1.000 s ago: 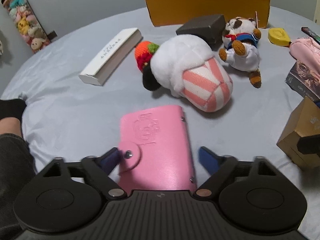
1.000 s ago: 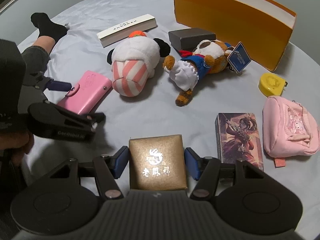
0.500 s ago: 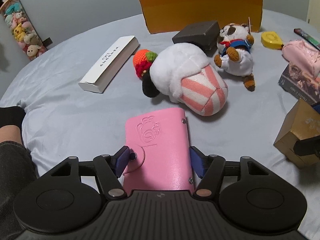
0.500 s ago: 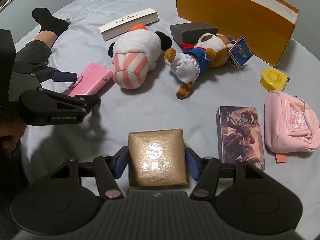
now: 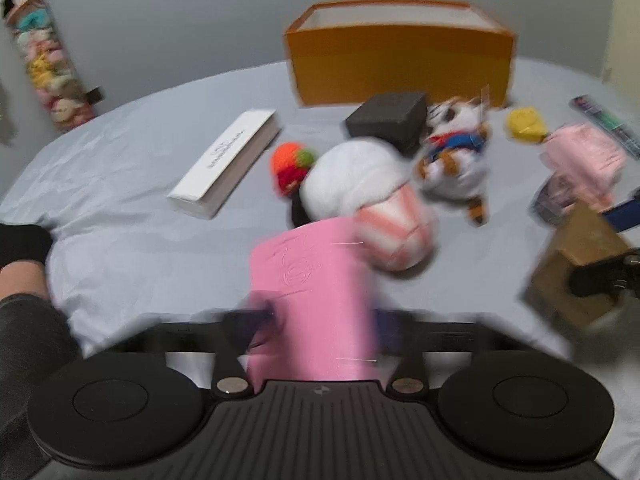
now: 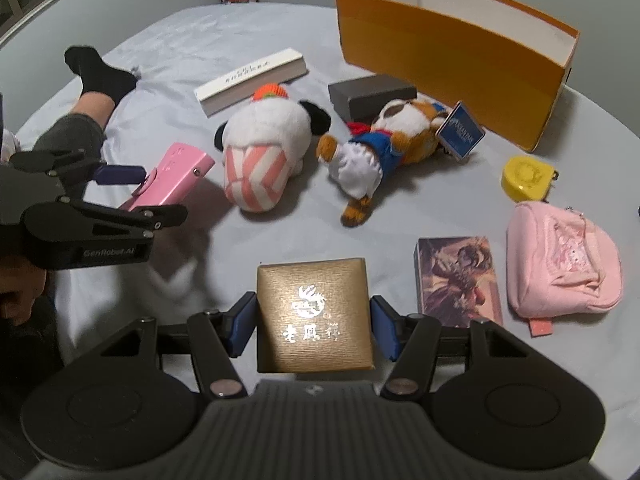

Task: Organize objects
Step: 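Lift the pink wallet with the left tool while the right tool lifts the gold box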

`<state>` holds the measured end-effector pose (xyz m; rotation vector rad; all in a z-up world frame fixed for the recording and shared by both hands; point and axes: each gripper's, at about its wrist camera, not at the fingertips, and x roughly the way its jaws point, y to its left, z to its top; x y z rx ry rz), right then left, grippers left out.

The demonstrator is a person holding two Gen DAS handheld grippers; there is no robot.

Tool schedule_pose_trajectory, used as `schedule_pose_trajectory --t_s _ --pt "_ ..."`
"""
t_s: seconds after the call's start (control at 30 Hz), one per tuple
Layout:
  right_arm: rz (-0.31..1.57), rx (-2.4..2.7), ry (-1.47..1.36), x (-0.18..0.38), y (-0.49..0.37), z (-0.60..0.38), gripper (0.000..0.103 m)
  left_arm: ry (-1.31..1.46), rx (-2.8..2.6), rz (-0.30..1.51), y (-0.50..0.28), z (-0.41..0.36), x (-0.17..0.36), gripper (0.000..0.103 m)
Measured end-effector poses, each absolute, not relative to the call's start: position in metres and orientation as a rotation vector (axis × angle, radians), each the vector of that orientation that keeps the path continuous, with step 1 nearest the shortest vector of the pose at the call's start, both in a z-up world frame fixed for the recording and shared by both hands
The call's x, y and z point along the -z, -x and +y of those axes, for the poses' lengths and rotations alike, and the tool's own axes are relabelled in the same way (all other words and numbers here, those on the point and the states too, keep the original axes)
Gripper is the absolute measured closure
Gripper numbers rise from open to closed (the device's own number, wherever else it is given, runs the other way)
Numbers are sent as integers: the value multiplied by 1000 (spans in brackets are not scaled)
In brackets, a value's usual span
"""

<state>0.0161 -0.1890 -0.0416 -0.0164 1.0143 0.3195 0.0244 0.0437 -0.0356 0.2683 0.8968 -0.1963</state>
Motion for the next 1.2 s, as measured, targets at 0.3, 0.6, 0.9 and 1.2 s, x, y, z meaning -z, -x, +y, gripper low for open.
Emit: schedule_pose_trajectory --t_s 0.3,0.6,0.9,1.2 --pt "972 -292 -8 28 -25 -202 41 -94 216 942 -41 63 42 33" --pt "980 -296 -15 32 -26 -202 41 -51 216 985 -53 73 67 12" --pt "977 -299 -16 31 -27 -199 41 -135 160 1026 -57 57 78 7" --pt "980 -301 -17 33 -24 -199 41 57 185 1033 -62 83 85 10"
